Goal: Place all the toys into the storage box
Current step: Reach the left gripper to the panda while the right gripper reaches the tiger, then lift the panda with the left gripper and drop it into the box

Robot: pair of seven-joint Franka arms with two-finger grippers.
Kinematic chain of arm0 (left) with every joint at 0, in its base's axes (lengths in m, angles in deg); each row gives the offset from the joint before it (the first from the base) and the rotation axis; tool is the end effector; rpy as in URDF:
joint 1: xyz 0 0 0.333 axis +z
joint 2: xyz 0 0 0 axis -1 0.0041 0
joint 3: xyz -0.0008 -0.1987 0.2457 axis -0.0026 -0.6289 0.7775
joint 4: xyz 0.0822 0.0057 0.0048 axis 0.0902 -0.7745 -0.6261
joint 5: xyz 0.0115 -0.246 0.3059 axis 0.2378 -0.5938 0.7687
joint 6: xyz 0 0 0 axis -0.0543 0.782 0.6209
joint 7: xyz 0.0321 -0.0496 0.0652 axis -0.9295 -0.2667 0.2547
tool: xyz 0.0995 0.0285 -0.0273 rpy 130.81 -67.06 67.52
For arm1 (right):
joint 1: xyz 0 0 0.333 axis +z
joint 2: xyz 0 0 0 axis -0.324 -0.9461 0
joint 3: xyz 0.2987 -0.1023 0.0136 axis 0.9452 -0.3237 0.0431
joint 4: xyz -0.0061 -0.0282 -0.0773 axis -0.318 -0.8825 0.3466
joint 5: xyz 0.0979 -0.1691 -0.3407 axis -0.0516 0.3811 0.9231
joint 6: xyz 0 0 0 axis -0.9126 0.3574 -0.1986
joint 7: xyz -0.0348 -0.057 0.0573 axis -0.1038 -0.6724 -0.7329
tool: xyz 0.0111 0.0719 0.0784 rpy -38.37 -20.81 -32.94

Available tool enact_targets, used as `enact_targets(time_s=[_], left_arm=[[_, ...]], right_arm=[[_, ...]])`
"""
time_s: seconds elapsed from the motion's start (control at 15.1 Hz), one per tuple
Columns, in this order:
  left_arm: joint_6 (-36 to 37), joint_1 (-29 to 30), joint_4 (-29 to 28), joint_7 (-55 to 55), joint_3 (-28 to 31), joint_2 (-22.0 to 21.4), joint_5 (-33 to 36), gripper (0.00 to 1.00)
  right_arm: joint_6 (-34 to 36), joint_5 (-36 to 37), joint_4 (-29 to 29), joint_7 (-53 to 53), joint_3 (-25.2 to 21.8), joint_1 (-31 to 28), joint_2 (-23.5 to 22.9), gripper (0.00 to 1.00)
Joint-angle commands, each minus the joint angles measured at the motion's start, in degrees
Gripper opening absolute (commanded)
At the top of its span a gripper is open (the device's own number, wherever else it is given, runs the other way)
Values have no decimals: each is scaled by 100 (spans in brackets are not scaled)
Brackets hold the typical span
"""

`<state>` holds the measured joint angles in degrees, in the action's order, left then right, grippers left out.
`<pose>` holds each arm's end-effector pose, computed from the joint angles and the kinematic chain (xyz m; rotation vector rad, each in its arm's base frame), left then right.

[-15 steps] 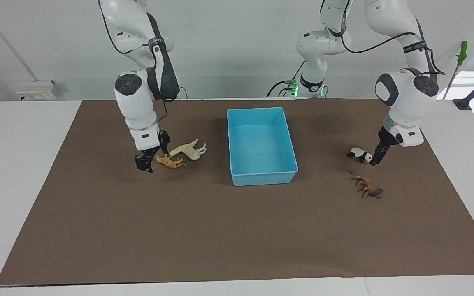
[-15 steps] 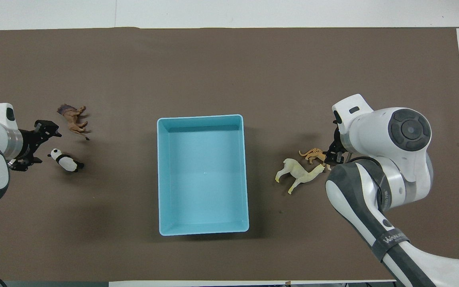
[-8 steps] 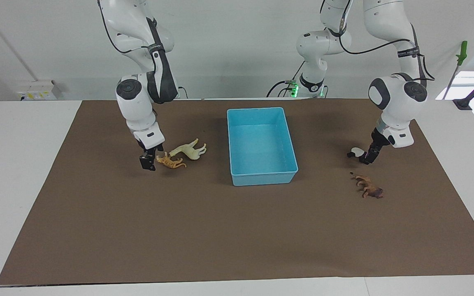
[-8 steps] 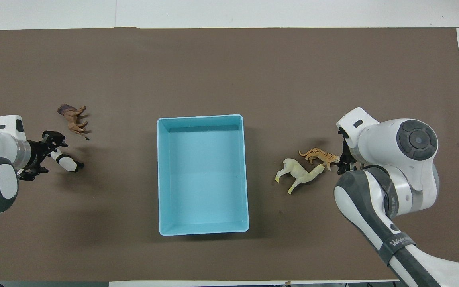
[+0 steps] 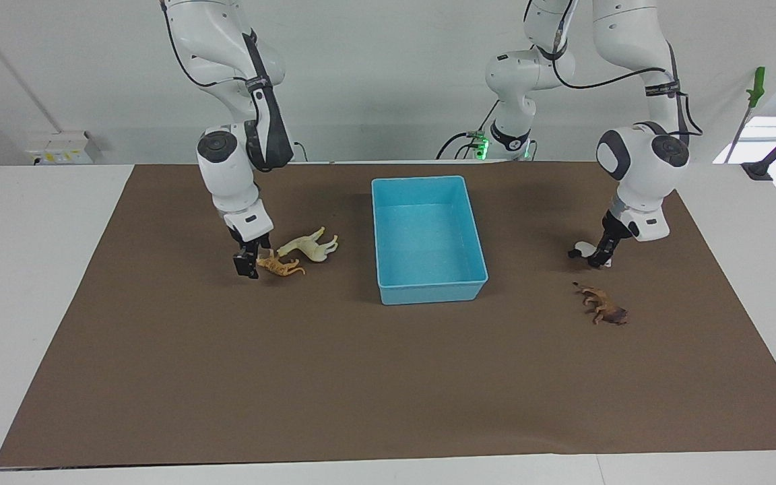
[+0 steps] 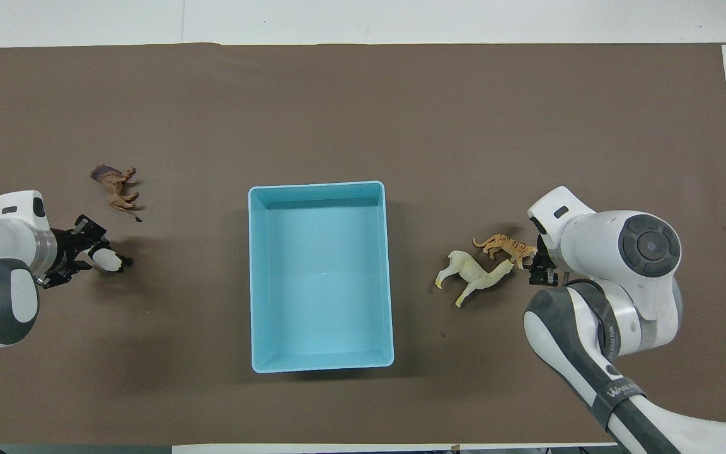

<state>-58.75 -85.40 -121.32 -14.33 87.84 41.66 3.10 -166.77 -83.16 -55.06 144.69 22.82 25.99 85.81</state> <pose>0.5049 0.0668 0.3127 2.8404 1.3302 0.0880 0.4964 0.0843 0.3119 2.3591 1.9772 0.1205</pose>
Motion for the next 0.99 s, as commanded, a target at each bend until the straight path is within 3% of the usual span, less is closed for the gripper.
enact_targets(time_s=[0.0, 0.2, 0.33, 0.46, 0.59, 0.79, 0.93], left_arm=[[-77, -5, -157, 126, -21, -173, 87, 0], [246, -32, 237, 144, -38, -76, 87, 0], [1140, -84, 1017, 135, -47, -41, 79, 0], [2221, -277, 1914, 135, -56, -32, 17, 0], [2944, -662, 2583, 214, -65, -49, -420, 0], [3403, -1453, 2858, 906, -161, -155, -581, 0], [3256, -2041, 2780, 1582, -293, -199, -581, 0]], right_arm=[[-197, -74, -220, 182, 20, -67, 154, 97], [-364, -74, -247, 191, 20, -76, 67, 97], [-382, -74, -247, 191, 29, -76, 67, 95], [-391, -74, -247, 191, 20, -76, 67, 86], [-452, -74, -265, 209, 20, -94, -12, 84], [-549, -74, -317, 209, 20, -94, -21, 84], [-549, -74, -326, 209, 20, -94, -21, 83]])
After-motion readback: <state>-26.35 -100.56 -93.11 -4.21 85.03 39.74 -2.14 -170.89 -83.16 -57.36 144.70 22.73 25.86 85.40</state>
